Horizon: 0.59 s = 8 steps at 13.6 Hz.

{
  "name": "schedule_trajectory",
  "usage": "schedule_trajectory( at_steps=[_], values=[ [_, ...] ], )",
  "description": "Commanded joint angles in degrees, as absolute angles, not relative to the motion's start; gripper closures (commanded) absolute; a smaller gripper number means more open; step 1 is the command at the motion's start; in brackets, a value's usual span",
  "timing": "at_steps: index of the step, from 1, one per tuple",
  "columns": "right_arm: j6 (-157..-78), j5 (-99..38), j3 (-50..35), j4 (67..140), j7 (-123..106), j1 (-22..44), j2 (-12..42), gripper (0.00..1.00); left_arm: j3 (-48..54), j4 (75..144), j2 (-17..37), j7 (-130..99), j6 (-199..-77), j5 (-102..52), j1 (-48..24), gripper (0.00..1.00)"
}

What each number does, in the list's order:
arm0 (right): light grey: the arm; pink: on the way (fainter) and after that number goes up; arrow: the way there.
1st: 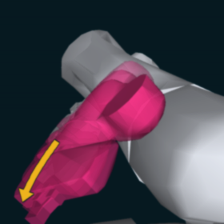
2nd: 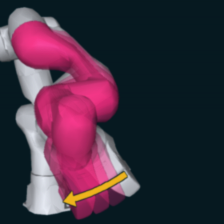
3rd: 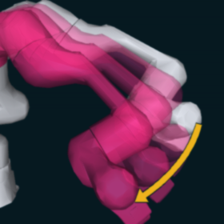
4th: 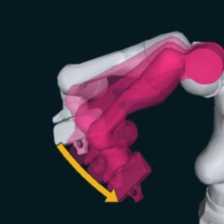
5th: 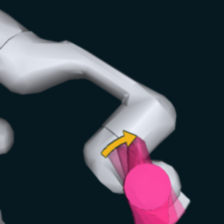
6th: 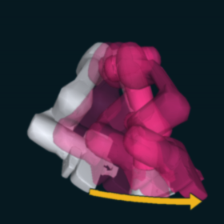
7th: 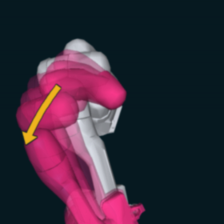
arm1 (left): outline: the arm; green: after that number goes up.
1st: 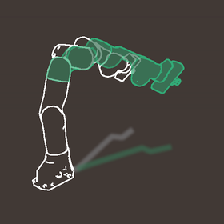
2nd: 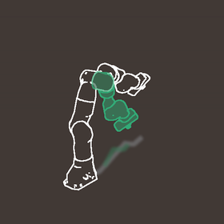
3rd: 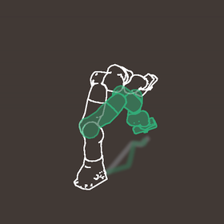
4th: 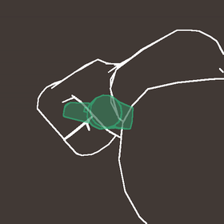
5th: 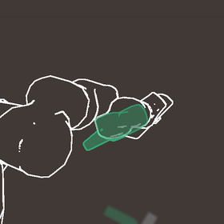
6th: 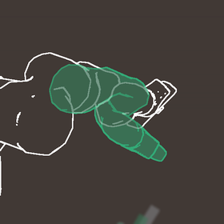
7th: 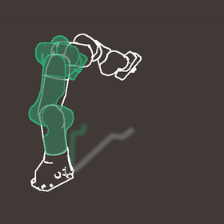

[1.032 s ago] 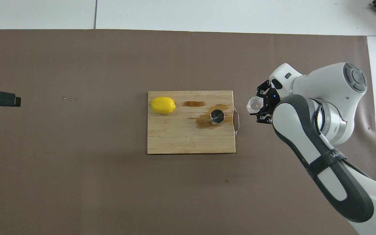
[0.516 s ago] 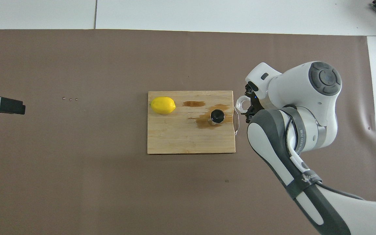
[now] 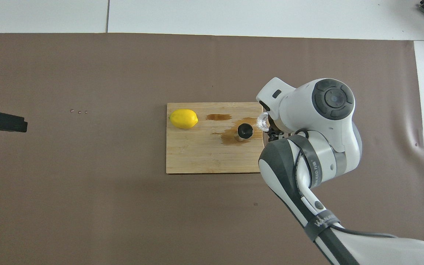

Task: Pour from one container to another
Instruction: 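Carry the white cup with the right gripper over the silver cup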

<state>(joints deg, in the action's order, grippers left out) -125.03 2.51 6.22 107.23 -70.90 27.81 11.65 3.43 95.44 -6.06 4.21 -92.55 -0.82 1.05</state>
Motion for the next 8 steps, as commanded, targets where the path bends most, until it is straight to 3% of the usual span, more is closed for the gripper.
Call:
schedule_trajectory(
  at_steps=[1, 4, 6, 8],
  values=[
    [-124.9, 8.2, 6.1, 106.8, -67.3, 29.2, 10.7, 0.69, 3.3, 96.7, -7.0, 5.0, -92.5, -1.6, 0.9, 0.0],
    [-124.6, 12.4, 6.1, 106.7, -64.8, 31.5, 10.5, 0.69, 3.3, 97.7, -7.5, 4.6, -93.4, -1.7, 1.0, 0.0],
    [-124.7, 16.0, 6.1, 106.7, -63.2, 32.2, 10.4, 0.68, 3.1, 94.6, -5.7, 4.8, -90.9, -0.7, 1.1, 0.0],
    [-124.6, 19.3, 6.1, 106.7, -63.0, 32.2, 10.1, 0.68, 3.5, 88.2, -0.7, 4.7, -87.4, -0.2, 0.8, 0.0]
  ],
)
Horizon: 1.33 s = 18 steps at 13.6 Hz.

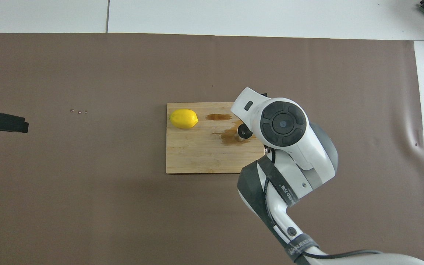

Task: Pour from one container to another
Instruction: 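Tilt the white cup with the right gripper to pour into the silver cup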

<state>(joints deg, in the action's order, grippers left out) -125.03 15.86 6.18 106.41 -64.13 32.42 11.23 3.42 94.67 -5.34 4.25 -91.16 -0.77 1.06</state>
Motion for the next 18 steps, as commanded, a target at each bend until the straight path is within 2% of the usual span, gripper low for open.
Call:
schedule_trajectory(
  at_steps=[1, 7, 10, 18],
  values=[
    [-124.6, 21.0, 6.0, 106.8, -62.9, 32.6, 10.0, 0.68, 3.5, 87.8, -0.6, 4.5, -87.4, -0.3, 0.7, 0.0],
    [-125.2, 25.8, 5.9, 107.2, -61.0, 33.1, 9.9, 0.68, 3.5, 91.4, -3.0, 3.2, -88.0, -0.7, 1.1, 0.0],
    [-125.8, 29.2, 5.7, 107.9, -58.3, 33.8, 10.1, 0.68, 3.4, 97.6, -6.8, 3.2, -92.2, -0.9, 1.1, 0.0],
    [-128.6, 35.6, 5.7, 110.3, -53.7, 35.7, 10.3, 0.68, 3.5, 97.3, -6.9, 3.3, -91.8, -0.9, 0.7, 0.0]
  ],
)
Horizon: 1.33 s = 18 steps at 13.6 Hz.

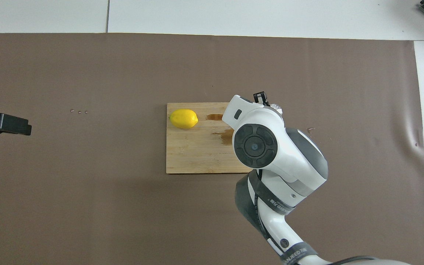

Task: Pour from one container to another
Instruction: 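Tilt the white cup with the right gripper to pour into the silver cup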

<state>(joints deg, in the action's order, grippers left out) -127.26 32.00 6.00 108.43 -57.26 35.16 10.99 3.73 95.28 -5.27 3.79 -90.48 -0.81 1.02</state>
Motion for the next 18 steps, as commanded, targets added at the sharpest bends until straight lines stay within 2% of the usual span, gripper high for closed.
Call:
schedule_trajectory(
  at_steps=[1, 18],
  values=[
    [-128.6, 35.8, 5.7, 110.3, -53.7, 35.8, 10.3, 0.68, 3.5, 97.3, -6.9, 3.3, -91.8, -0.9, 0.6, 0.0],
    [-127.9, 45.4, 5.7, 112.9, -49.0, 38.3, 9.4, 0.69, 3.3, 97.7, -7.0, 3.4, -91.4, -1.0, -0.3, 0.0]
  ],
)
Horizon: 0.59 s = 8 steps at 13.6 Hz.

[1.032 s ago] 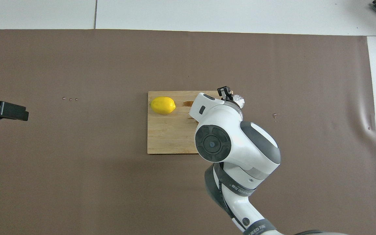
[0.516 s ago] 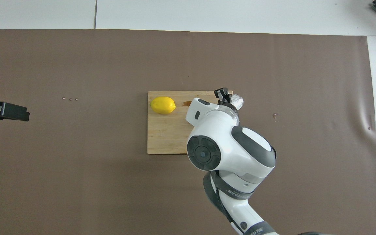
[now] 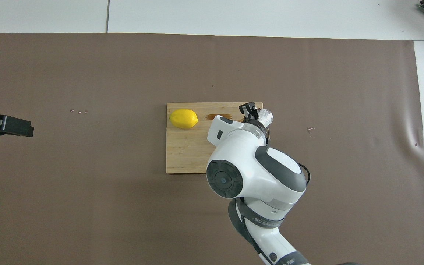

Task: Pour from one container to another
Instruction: 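Tilt the white cup with the right gripper to pour into the silver cup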

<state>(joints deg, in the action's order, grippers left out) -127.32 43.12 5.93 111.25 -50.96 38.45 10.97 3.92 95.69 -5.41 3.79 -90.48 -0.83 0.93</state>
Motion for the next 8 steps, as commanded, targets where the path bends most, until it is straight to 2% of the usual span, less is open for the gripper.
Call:
schedule_trajectory(
  at_steps=[1, 6, 8],
  values=[
    [-127.9, 45.4, 5.7, 112.9, -49.0, 38.3, 9.5, 0.69, 3.3, 97.7, -7.0, 3.3, -91.4, -1.0, -0.4, 0.0],
    [-127.9, 43.4, 5.5, 112.5, -47.6, 37.6, 9.4, 0.69, 3.6, 97.5, -7.0, 3.3, -91.2, -0.9, -0.4, 0.0],
    [-128.6, 37.3, 5.4, 112.2, -47.3, 36.8, 9.3, 0.69, 3.5, 97.5, -7.0, 3.3, -91.2, -0.9, 0.2, 0.0]
  ],
)
